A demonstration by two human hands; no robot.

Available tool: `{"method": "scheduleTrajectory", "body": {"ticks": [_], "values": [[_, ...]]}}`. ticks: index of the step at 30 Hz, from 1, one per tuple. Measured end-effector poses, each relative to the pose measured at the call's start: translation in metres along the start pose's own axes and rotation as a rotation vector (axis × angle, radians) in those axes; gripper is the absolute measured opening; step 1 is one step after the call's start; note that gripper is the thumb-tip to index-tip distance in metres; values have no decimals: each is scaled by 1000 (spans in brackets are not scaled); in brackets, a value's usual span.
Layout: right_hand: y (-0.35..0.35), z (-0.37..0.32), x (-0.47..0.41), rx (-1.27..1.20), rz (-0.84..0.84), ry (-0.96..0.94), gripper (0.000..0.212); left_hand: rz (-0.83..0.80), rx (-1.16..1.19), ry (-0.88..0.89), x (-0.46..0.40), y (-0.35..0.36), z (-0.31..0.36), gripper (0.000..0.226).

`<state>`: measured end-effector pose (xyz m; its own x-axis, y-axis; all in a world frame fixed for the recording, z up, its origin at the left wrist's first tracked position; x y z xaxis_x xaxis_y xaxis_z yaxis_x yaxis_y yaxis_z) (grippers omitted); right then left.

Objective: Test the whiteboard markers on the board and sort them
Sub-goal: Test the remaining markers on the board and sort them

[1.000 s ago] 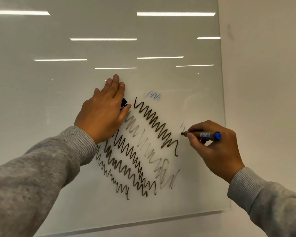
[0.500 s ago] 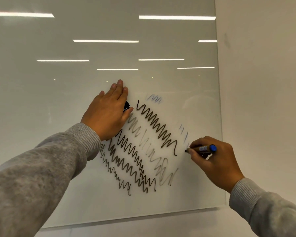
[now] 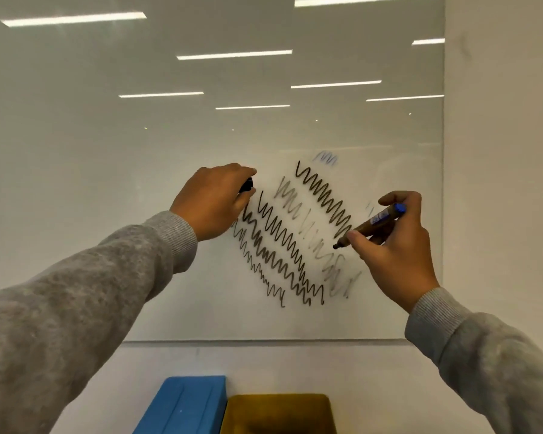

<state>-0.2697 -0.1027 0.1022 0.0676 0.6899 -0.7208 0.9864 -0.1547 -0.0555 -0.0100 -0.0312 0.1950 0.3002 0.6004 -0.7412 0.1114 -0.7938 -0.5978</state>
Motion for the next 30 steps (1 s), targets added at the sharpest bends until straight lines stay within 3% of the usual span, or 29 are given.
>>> {"method": "scheduleTrajectory", "body": {"ticks": [3,7,13,24,30], "values": [[14,-15,18,-60,-25,25,69,-22,148,-88,38,2,2,23],[38,-30,52,-154,-151,63,68,-45,467,-245,95,7,8,15],[76,-40,97,-301,-297,191,56,-74,1120,-547,166,12,17,33],[118,-32,144,-590,-366,524,38,99,1348,-590,240,19,35,24],[136,-40,145,-680,-338,572,34,157,1350,-558,242,14,20,18]]}}
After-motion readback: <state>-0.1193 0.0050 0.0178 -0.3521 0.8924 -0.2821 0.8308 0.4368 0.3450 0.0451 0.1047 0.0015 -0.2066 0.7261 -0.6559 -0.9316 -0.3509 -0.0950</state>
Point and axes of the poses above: each hand's wrist, its own x-axis away from the middle knuckle, its own y-axis out of the palm, z = x × y, the point moved 1 cm from there along -x, towards the middle knuckle, and after that the axes turned 8 degrees about y, right-handed, at the moved point
